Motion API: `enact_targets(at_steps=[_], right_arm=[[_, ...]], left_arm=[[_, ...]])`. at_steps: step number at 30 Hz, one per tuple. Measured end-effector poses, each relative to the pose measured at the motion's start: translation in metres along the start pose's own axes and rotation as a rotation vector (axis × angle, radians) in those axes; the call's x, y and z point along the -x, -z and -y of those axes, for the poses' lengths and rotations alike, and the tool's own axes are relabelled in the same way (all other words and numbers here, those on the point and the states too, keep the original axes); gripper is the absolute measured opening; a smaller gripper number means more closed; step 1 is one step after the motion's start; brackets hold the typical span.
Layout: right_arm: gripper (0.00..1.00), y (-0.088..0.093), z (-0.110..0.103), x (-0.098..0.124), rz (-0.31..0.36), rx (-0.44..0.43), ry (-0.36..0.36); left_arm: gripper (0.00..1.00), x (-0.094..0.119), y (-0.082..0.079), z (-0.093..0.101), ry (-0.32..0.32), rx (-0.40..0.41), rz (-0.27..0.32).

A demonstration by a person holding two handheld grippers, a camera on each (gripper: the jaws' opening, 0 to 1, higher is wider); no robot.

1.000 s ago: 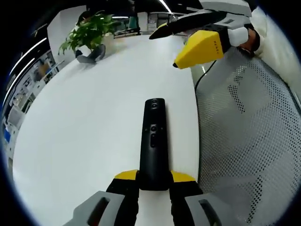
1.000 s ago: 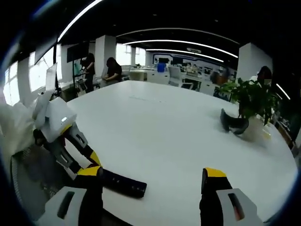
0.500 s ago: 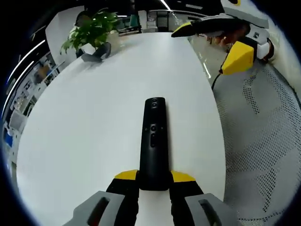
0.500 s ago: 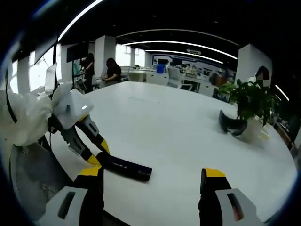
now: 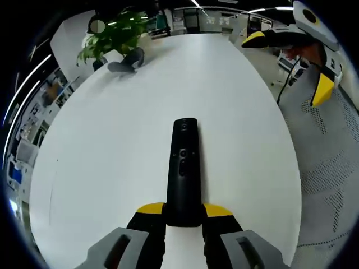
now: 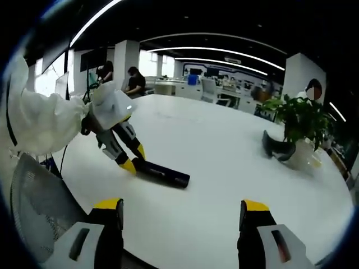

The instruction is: Press the specified remote control buttons in sequence, fully releasing each button before pressing the next.

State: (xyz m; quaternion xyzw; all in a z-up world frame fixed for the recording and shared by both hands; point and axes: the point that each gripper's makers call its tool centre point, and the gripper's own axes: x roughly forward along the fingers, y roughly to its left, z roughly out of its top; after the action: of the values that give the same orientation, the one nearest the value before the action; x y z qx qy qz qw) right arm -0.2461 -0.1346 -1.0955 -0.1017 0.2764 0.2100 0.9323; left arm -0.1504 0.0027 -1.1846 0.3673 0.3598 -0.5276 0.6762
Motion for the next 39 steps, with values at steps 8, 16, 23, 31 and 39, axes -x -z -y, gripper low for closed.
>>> enact_targets(at_steps=[8,16,23,31,39], right_arm=[[0.84,0.0,0.0,0.0,-0.003,-0.004,0.0],[0.83,0.003,-0.001,-0.001,-0.014,-0.003,-0.008],[0.82,0.004,-0.002,-0.002,-0.02,-0.006,-0.016],[0.81,0.006,-0.004,-0.003,-0.031,-0.004,-0.025],[0.81,0.008,-0.004,-0.004,-0.036,-0.011,-0.032]], left_arm=[[0.24,-0.001,-0.004,-0.025,-0.011,-0.011,-0.011],[0.24,-0.008,-0.003,-0.046,0.003,-0.05,-0.022],[0.24,-0.009,-0.002,-0.076,-0.007,-0.055,-0.047],[0.24,-0.016,-0.004,-0.104,0.007,-0.056,-0.072],[0.24,-0.022,-0.01,-0.135,-0.003,-0.093,-0.103]])
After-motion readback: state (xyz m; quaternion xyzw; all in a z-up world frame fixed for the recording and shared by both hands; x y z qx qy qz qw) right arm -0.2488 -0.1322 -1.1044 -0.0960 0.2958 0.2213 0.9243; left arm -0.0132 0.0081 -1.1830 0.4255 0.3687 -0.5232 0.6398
